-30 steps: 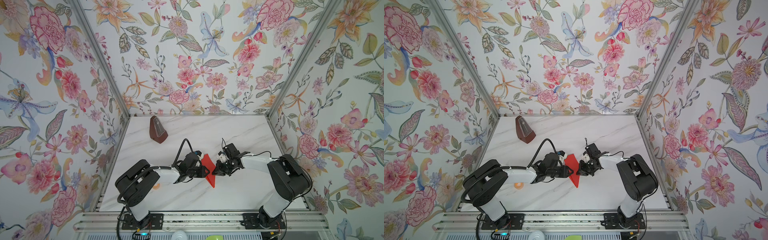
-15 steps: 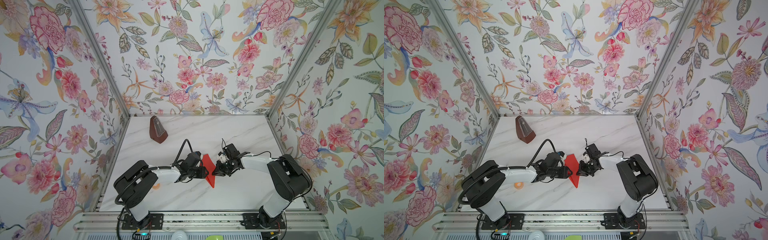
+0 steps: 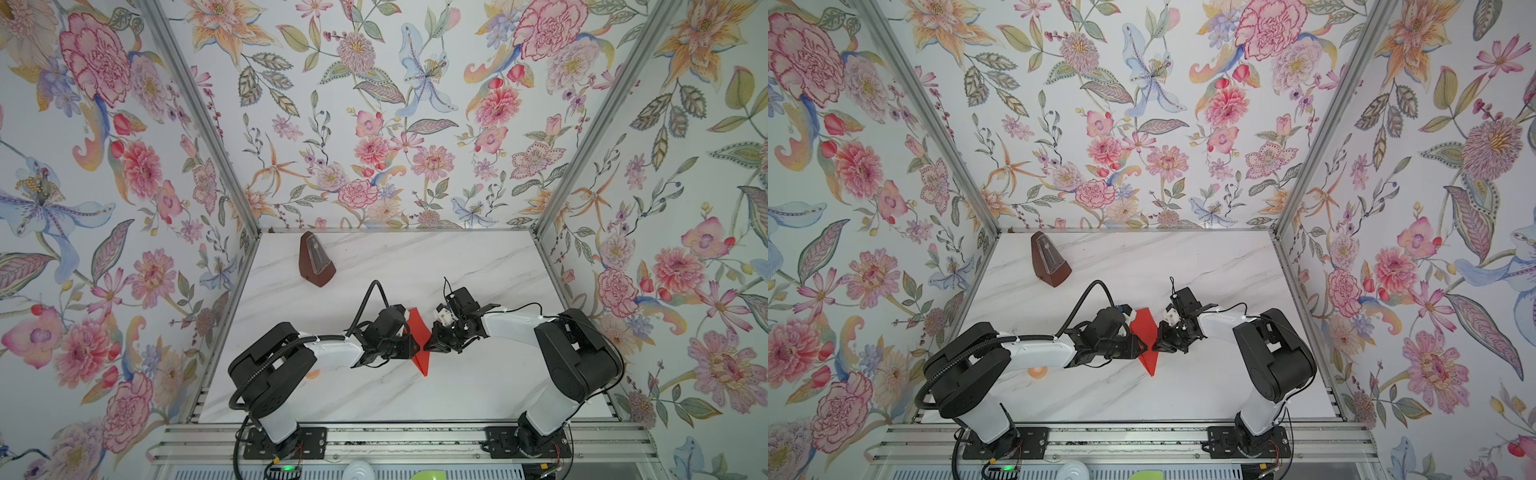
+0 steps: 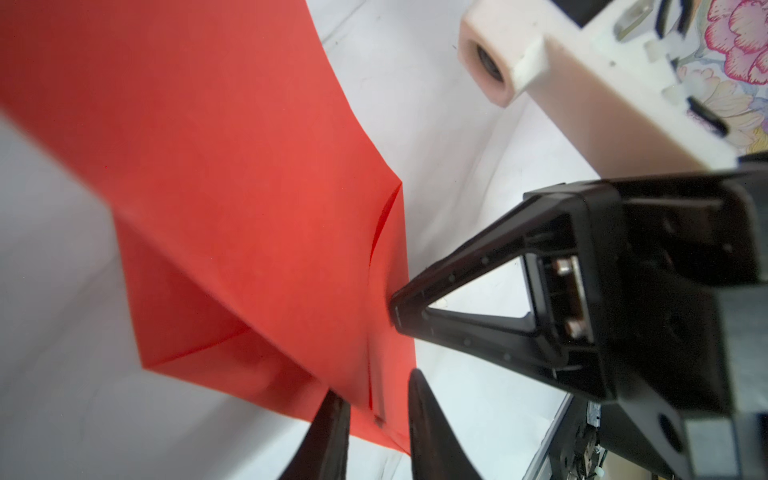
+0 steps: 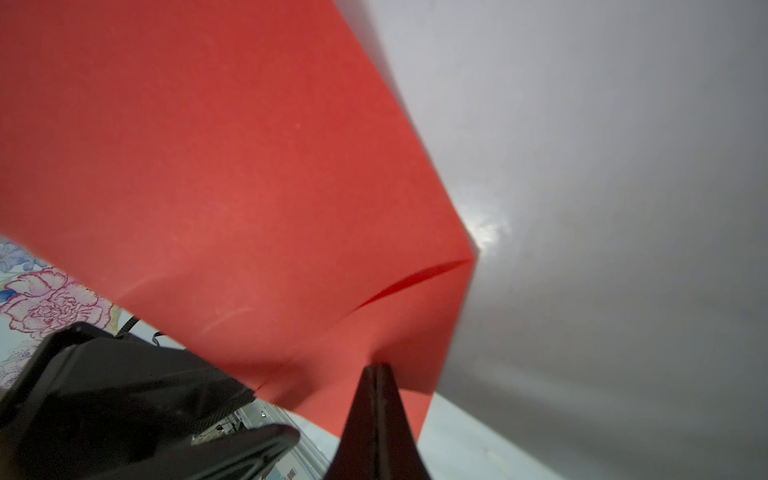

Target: Fold a paper plane with a square sheet of paper (fold left side to right side)

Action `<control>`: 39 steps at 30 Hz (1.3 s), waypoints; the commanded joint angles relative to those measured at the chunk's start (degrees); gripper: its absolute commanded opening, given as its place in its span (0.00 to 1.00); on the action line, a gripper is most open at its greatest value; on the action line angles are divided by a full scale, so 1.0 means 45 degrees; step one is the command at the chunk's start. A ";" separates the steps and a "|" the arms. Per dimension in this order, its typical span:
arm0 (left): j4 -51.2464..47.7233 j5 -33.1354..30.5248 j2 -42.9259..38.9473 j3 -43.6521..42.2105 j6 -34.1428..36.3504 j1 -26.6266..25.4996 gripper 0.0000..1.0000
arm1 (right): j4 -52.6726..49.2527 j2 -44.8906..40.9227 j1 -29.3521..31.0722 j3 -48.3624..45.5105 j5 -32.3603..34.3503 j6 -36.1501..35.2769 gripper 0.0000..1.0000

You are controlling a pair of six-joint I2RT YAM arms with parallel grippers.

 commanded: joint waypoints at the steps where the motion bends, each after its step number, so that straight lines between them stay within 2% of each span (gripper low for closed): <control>1: -0.0435 -0.0533 0.0169 0.0300 0.0018 -0.0118 0.22 | 0.0019 0.0028 0.0110 -0.0147 -0.0039 0.0066 0.00; 7: -0.0598 -0.0732 0.0258 0.0318 0.0072 -0.0096 0.11 | -0.0022 -0.0116 0.0107 -0.0131 -0.0015 0.0105 0.00; 11: -0.0738 -0.0828 0.0170 0.0140 0.0329 0.0019 0.07 | -0.0106 -0.0473 0.0091 -0.0088 0.0192 0.0217 0.03; 14: -0.0526 -0.0296 0.0165 -0.0133 0.0642 0.0349 0.04 | -0.0110 -0.0908 0.0041 -0.0084 0.0382 0.0377 0.07; 20: 0.0043 0.1413 0.0450 -0.0571 0.1649 0.0988 0.04 | 0.0046 -0.1594 -0.0185 -0.0350 0.1000 0.0725 0.16; 30: 0.0214 0.3285 0.0773 -0.1290 0.2968 0.2147 0.03 | 0.3513 -0.1480 -0.0778 -0.2202 -0.0215 0.2059 0.27; 39: 0.0186 0.3932 0.0912 -0.1530 0.3397 0.2524 0.03 | 0.6485 -0.0176 -0.0866 -0.3070 -0.1109 0.2970 0.26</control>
